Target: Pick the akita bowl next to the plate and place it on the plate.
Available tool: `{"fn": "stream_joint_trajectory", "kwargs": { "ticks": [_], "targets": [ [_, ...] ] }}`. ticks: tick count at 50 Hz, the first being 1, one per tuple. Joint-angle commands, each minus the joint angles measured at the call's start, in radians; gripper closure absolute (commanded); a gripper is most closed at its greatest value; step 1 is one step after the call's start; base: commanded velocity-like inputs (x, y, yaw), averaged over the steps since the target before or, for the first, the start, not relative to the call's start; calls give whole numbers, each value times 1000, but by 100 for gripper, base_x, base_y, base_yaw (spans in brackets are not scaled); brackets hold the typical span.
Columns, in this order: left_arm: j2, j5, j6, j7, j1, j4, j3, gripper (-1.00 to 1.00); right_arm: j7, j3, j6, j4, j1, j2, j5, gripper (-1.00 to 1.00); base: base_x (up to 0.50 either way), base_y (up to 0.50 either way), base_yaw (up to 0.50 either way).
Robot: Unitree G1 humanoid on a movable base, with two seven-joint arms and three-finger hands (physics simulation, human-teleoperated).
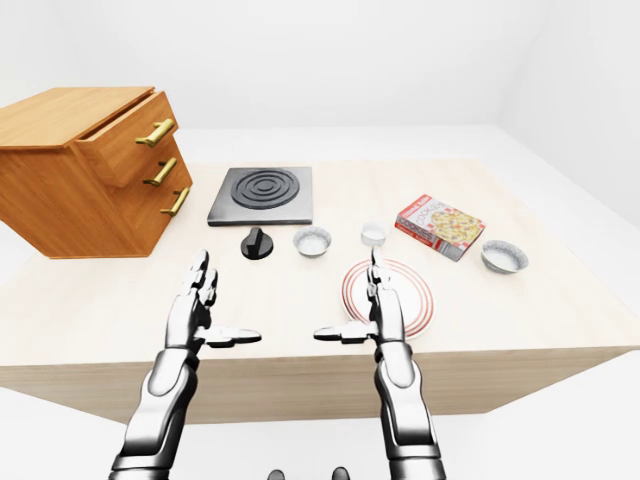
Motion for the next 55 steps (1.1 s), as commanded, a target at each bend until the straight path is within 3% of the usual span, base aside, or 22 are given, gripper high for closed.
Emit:
{"fn": "stream_joint_trajectory", "kwargs": {
  "ticks": [1,5,12,19,21,22,24,27,31,35,53,55],
  "targets": [
    [10,5,-17,-22,5,5,16,-100,41,-19,-21,-7,10,-11,22,-100,0,0,0],
    [9,8,-25,-23,5,13,15,-100,45,-18,-29,-3,13,-10,21,-100,0,0,0],
    [10,13,-26,-22,4,18,15,-100,43,-19,-12,-23,14,-8,26,-100,0,0,0],
    [8,17,-14,-20,9,1,11,-100,46,-19,-16,-23,17,-7,34,-100,0,0,0],
    [8,19,-15,-19,8,4,11,-100,44,-19,-3,-38,18,-7,36,-100,0,0,0],
    [9,19,-28,-20,5,20,12,-100,45,-19,-9,-31,17,-7,36,-100,0,0,0],
    [8,20,-21,-20,7,11,11,-100,47,-21,-18,-20,16,-7,40,-100,0,0,0],
    [8,20,-17,-20,9,6,10,-100,47,-22,-22,-14,14,-7,43,-100,-1,-21,0],
    [8,20,-25,-20,7,16,11,-100,43,-18,1,-44,20,-6,44,-100,-6,-27,0],
    [8,20,-29,-19,6,22,11,-100,46,-22,-14,-27,17,-7,49,-100,-7,-27,0],
    [6,22,-16,-19,15,0,7,-100,45,-22,-17,-29,20,-8,48,-100,-8,-33,0],
    [6,21,-24,-20,11,10,8,-100,44,-21,-16,-34,21,-8,46,-100,-8,-32,0]
  ]
}}
